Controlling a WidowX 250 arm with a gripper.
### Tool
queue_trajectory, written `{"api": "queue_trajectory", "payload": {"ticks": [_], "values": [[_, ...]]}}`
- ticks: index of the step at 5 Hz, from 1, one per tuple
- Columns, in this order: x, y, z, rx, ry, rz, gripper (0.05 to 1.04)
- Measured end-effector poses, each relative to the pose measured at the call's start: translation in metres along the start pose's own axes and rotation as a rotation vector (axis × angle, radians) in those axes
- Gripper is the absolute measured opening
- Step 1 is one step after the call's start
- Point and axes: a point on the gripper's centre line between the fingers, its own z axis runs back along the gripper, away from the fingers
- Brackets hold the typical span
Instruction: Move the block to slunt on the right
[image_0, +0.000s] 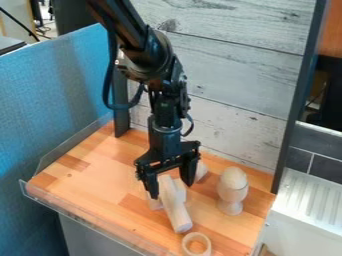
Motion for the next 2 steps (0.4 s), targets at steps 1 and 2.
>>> {"api": "queue_trajectory", "payload": {"ticks": [1,2], "values": [[-0.0008,-0.0021,-0.003,-0.026,-0.009,-0.031,1.0],[0.0008,-0.0078,-0.003,-0.063,-0.021,-0.053,1.0]]}}
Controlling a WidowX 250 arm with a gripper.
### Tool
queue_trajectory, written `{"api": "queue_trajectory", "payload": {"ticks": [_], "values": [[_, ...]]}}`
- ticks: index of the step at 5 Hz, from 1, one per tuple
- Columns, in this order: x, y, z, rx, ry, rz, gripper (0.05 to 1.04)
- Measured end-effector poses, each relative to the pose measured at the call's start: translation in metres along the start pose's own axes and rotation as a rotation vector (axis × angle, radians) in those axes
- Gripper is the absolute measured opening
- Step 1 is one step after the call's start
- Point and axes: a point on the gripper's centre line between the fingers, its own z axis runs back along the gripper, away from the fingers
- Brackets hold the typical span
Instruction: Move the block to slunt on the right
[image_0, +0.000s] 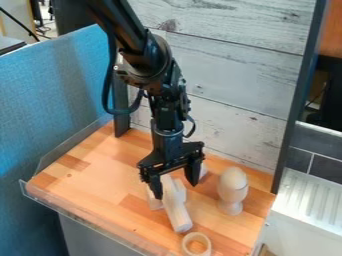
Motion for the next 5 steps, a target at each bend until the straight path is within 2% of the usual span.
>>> {"api": "queue_trajectory", "payload": {"ticks": [1,3,4,5], "values": [[0.0,0.002,-0.011,0.012,0.006,0.015,1.001],[0.002,0.002,-0.026,0.051,-0.042,0.005,1.0],[0.001,0.004,-0.04,0.072,-0.045,0.007,0.966],[0.0,0.002,-0.053,0.095,-0.058,0.01,0.687]]}}
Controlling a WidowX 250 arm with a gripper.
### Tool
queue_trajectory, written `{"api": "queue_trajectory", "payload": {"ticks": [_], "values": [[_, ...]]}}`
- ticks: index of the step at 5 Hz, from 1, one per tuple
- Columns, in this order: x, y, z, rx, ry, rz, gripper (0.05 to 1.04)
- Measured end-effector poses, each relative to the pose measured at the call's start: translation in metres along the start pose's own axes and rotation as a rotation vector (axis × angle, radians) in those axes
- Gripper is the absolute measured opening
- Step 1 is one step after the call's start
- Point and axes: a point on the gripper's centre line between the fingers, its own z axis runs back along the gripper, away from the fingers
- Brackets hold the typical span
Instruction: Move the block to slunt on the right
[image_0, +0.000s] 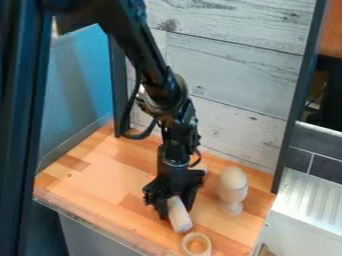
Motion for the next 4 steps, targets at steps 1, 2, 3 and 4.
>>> {"api": "queue_trajectory", "payload": {"ticks": [1,2,3,4], "values": [[-0.001,-0.001,0.0,-0.001,0.008,0.012,0.586],[-0.001,-0.004,0.005,-0.001,0.057,0.026,0.586],[0.027,-0.01,0.027,-0.001,0.18,0.097,0.586],[0.044,-0.007,0.028,0.035,0.261,0.145,0.586]]}}
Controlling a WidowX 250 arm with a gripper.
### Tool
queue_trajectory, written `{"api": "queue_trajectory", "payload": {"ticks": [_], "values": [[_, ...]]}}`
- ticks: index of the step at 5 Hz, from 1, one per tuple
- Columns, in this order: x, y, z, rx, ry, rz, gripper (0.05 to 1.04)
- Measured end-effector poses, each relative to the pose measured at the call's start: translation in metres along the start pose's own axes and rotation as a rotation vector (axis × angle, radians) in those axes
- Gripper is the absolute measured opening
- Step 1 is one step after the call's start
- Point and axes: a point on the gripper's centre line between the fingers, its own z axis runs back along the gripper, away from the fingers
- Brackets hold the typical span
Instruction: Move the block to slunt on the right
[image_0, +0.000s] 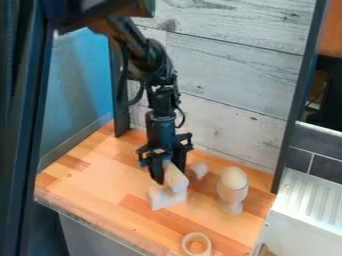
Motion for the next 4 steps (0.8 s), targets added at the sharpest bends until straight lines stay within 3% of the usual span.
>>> {"api": "queue_trajectory", "payload": {"ticks": [2,4], "values": [[0.008,-0.001,-0.008,0.049,-0.002,0.02,0.586],[-0.006,0.007,-0.015,0.053,0.0,-0.025,0.586]]}}
